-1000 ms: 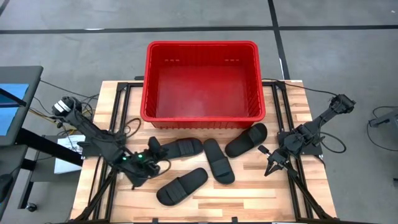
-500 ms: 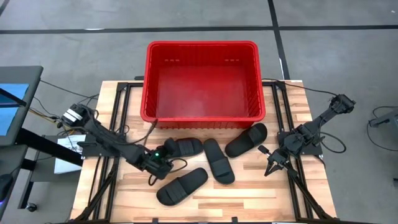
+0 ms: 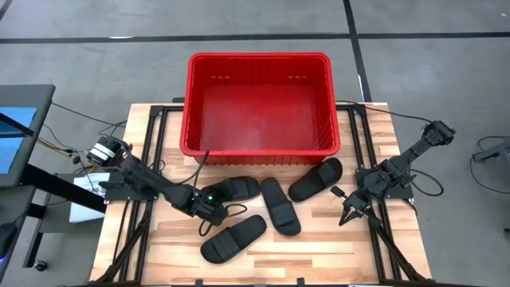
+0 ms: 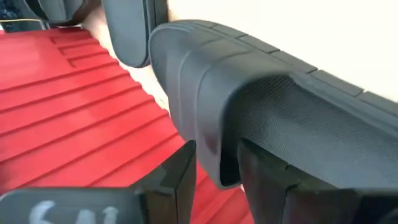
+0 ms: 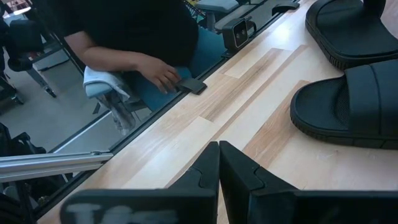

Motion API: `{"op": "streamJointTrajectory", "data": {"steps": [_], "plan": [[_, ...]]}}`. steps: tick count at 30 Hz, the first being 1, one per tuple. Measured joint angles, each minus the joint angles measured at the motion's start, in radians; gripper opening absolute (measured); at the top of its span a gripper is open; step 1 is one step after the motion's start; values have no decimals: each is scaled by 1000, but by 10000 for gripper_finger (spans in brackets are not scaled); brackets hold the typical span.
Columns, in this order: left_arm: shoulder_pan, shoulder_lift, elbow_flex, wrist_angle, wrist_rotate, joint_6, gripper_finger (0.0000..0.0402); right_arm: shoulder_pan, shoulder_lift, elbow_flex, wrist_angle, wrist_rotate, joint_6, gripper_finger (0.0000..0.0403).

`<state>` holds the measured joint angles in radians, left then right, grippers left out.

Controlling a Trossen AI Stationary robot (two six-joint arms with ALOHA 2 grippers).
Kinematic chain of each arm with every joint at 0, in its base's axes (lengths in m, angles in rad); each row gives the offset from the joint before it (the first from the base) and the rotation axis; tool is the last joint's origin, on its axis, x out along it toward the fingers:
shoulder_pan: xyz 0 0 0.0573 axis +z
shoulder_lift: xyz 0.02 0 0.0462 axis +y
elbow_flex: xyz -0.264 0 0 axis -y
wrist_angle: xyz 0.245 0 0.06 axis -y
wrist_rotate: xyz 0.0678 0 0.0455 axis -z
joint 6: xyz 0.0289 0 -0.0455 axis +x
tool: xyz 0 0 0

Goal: Pick and place slides into bin
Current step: Put the slide into the bin

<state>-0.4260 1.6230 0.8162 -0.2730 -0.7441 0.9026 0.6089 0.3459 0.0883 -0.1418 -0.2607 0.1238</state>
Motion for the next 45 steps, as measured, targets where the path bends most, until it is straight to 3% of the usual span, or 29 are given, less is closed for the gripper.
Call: {"op": "streamJointTrajectory", "data": {"steps": [27, 33, 36, 42, 45], "plan": [[125, -1, 0, 90, 217, 31, 112, 0, 0, 0, 0, 0, 0, 0], [146, -2, 0, 85, 277, -30, 110, 0, 0, 0, 0, 0, 0, 0], [153, -2, 0, 90, 287, -67, 90, 0, 0, 0, 0, 0, 0, 0], [163, -2, 0, 94, 290, -148, 11, 0, 0, 0, 0, 0, 0, 0], [162, -3, 0, 93, 291, -180, 10, 0, 0, 0, 0, 0, 0, 0]]}}
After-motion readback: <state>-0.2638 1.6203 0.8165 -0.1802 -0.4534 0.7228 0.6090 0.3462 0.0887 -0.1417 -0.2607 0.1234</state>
